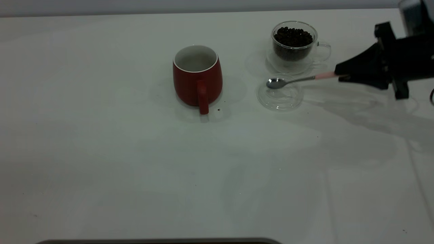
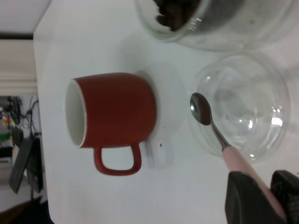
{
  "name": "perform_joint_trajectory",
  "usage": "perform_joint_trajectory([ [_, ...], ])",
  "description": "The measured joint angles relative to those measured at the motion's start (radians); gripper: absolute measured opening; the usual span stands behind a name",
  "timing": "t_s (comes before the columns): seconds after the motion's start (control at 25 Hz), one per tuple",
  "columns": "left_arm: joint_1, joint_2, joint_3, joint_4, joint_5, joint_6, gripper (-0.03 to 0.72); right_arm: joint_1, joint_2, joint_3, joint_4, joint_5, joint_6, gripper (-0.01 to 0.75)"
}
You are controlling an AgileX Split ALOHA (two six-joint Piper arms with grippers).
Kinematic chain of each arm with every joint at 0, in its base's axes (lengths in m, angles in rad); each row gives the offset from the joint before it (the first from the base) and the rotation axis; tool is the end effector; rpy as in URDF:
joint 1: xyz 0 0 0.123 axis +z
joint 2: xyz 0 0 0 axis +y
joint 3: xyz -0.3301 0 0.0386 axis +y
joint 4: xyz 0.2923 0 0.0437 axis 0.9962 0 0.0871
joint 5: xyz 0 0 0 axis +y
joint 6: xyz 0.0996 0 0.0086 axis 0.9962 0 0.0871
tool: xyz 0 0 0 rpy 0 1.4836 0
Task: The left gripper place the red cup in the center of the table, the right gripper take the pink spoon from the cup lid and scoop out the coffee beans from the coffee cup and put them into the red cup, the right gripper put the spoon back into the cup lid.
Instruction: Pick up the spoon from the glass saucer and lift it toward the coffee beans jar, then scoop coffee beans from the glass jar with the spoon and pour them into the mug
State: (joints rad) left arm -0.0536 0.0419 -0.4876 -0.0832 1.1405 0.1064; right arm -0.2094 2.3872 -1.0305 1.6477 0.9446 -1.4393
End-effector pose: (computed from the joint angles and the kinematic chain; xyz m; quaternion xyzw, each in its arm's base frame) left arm -0.0018 -0.0075 0.2839 0.0729 0.8825 -0.0293 0.4637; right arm 0.4033 -0.0031 -0.0094 0.1149 0.8703 0.4484 0.1684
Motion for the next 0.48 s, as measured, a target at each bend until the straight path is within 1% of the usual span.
perform_joint_trajectory([
  [0.12,0.000,0.000,0.000,0.001,0.000,0.000,0.586,-0.003,-0.055,0.000,-0.037,0.003,0.009,0.113],
  [0.28,0.000,0.000,0.000,0.001,0.000,0.000,0.586,-0.003,-0.150,0.000,-0.039,0.002,0.011,0.113],
  [0.4,0.000,0.000,0.000,0.001,0.000,0.000,0.586,-0.005,-0.210,-0.010,-0.029,-0.029,-0.001,0.113],
  [0.48,0.000,0.000,0.000,0.001,0.000,0.000,0.586,-0.011,-0.216,-0.048,-0.048,-0.049,0.008,0.113],
])
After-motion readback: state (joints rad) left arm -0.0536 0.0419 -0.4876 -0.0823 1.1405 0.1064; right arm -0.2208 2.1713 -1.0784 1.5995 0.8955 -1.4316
